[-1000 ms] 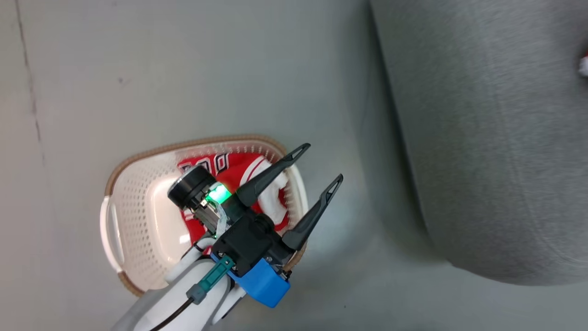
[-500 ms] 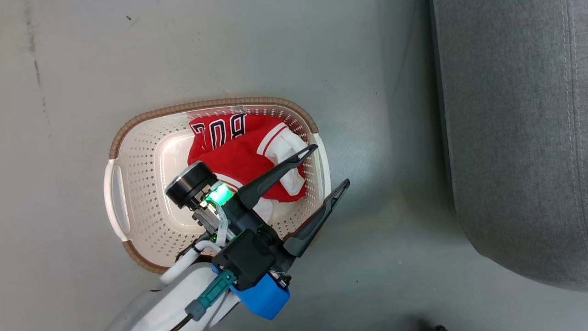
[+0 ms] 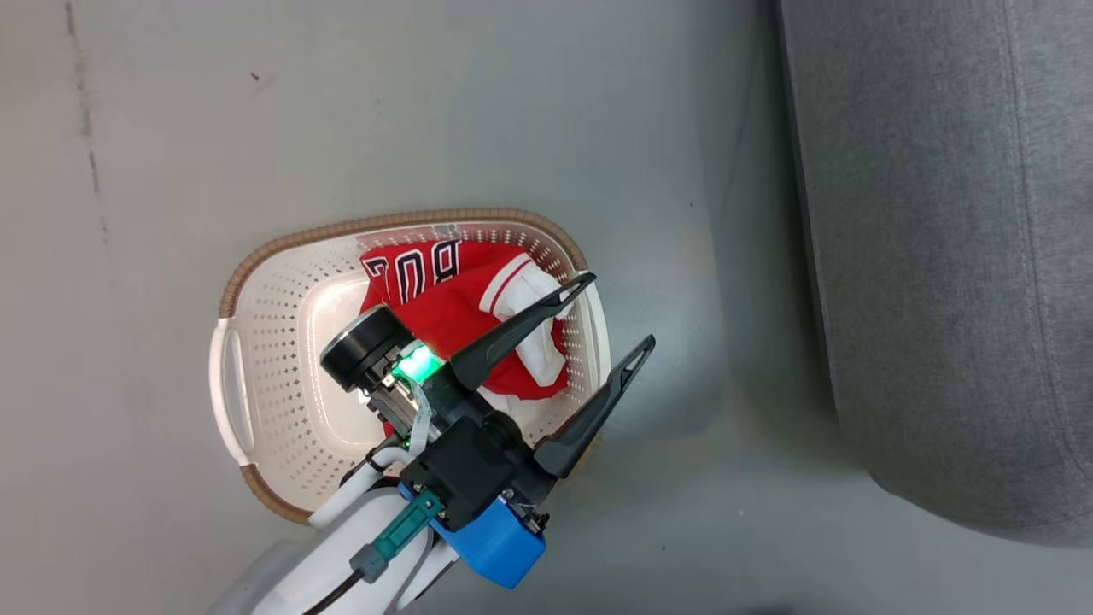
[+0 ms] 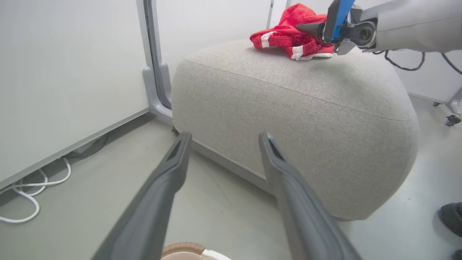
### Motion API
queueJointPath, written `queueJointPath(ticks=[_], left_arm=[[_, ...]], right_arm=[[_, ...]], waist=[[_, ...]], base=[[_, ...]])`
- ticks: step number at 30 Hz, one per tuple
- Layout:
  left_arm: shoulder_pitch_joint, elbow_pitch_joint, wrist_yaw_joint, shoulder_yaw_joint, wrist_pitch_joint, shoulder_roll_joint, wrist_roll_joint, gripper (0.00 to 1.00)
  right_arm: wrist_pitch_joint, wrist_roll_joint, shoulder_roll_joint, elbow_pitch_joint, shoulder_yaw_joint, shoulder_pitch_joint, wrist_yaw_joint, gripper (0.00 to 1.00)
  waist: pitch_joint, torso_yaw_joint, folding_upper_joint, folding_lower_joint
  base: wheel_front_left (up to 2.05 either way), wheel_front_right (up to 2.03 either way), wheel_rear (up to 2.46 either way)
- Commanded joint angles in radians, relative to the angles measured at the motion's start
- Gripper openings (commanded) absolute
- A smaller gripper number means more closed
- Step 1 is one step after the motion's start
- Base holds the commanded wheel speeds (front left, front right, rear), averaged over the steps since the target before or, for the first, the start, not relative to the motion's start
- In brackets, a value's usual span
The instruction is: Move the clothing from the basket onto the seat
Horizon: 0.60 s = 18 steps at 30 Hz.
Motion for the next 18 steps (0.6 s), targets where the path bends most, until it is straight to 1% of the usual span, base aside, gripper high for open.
queueJointPath(ticks=[1,4,7,14,18], left_arm=[[0.002,0.008,0.000,0.007,-0.003,-0.007,-0.010,1.00],[0.026,0.023,0.000,0.017,-0.003,-0.025,-0.028,1.00],[0.049,0.038,-0.001,0.024,-0.003,-0.042,-0.042,1.00],[0.116,0.077,-0.001,0.058,-0.003,-0.064,-0.088,1.00],[0.164,0.101,-0.001,0.103,-0.003,-0.078,-0.106,1.00]], right_arm=[[-0.008,-0.010,-0.003,0.015,0.009,0.026,0.000,1.00],[-0.013,-0.026,0.015,0.040,0.034,0.064,0.000,1.00],[-0.016,-0.037,0.033,0.036,0.066,0.108,0.000,1.00],[-0.017,-0.062,0.108,-0.055,0.150,0.249,0.000,1.00],[-0.017,-0.027,0.135,-0.117,0.183,0.320,0.000,1.00]], waist=[[-0.033,-0.001,0.0000,-0.0001],[-0.092,0.004,0.0000,-0.0001],[-0.155,0.011,0.0000,-0.0001],[-0.288,0.020,0.0000,-0.0001],[-0.354,0.031,0.0000,-0.0001]], base=[[0.00,0.00,0.00],[0.00,0.00,0.00],[0.00,0.00,0.00],[0.00,0.00,0.00],[0.00,0.00,0.00]])
